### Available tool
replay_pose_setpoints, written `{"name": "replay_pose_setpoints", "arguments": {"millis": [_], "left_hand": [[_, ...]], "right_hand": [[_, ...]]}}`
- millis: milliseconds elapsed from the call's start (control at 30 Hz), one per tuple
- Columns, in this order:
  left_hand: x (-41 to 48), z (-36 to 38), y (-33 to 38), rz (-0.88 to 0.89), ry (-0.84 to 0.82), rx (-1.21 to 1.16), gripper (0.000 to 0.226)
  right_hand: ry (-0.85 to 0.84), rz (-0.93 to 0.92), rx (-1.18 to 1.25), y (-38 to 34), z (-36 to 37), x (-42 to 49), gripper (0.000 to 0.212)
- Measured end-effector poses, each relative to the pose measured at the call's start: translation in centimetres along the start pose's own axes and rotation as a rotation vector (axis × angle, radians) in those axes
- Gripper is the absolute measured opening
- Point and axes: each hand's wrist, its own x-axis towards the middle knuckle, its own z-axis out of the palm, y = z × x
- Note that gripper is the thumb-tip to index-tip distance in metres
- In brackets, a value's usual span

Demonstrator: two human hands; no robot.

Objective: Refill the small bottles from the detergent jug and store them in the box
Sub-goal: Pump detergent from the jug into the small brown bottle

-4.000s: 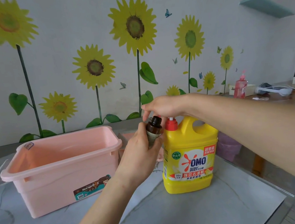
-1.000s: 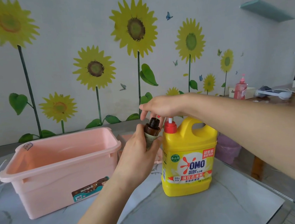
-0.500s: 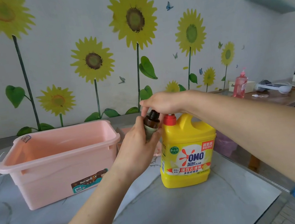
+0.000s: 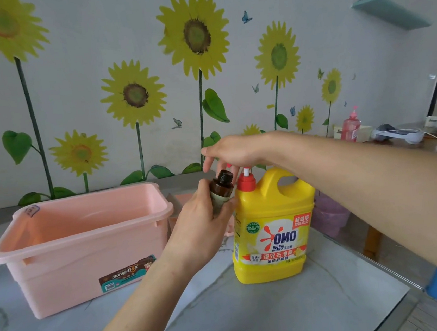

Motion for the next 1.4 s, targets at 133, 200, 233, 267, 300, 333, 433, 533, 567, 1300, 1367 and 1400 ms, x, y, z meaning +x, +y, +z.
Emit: {"name": "replay_pose_setpoints", "arguments": {"millis": [133, 200, 233, 267, 300, 333, 433, 533, 567, 1300, 1367, 1400], "left_hand": [[0.2, -0.2, 0.2, 0.01, 0.013, 0.011, 0.023], [0.1, -0.2, 0.2, 0.006, 0.011, 0.018, 0.024], [0.1, -0.2, 0.1, 0.002, 0.007, 0.02, 0.024], [0.0, -0.1, 0.1, -0.001, 0.003, 0.018, 0.023], [0.0, -0.1, 0.1, -0.002, 0.0, 0.015, 0.022], [0.0, 0.0, 0.2, -0.002, 0.0, 0.011, 0.022], [0.1, 0.0, 0.2, 0.005, 0.007, 0.004, 0.024], [0.2, 0.0, 0.0, 0.005, 0.004, 0.004, 0.024], [0.2, 0.1, -0.1, 0.004, -0.001, 0.008, 0.024], [-0.2, 0.3, 0.3, -0.033, 0.04, -0.12, 0.018], [-0.4, 0.4, 0.5, -0.062, 0.053, -0.206, 0.016], [-0.4, 0.4, 0.7, -0.078, 0.056, -0.254, 0.016]], "right_hand": [[0.026, -0.003, -0.004, 0.4, 0.2, 0.2, 0.052], [0.028, 0.004, -0.053, 0.3, 0.6, 0.1, 0.052], [0.02, 0.009, -0.069, 0.2, 0.7, 0.0, 0.052], [0.012, 0.016, -0.068, 0.2, 0.6, 0.0, 0.053], [0.003, 0.018, -0.056, 0.2, 0.3, 0.0, 0.053], [-0.002, 0.013, -0.032, 0.2, 0.0, 0.0, 0.053], [0.002, -0.015, 0.036, 0.3, -0.3, 0.2, 0.051], [0.01, -0.022, 0.041, 0.6, 0.0, 0.5, 0.051], [0.013, -0.023, 0.034, 0.6, 0.1, 0.6, 0.051], [-0.028, -0.023, 0.064, 0.6, -0.4, -0.2, 0.058], [-0.036, -0.028, 0.086, 0.5, -0.7, -0.3, 0.06], [-0.031, -0.031, 0.104, 0.4, -0.9, -0.4, 0.06]]}}
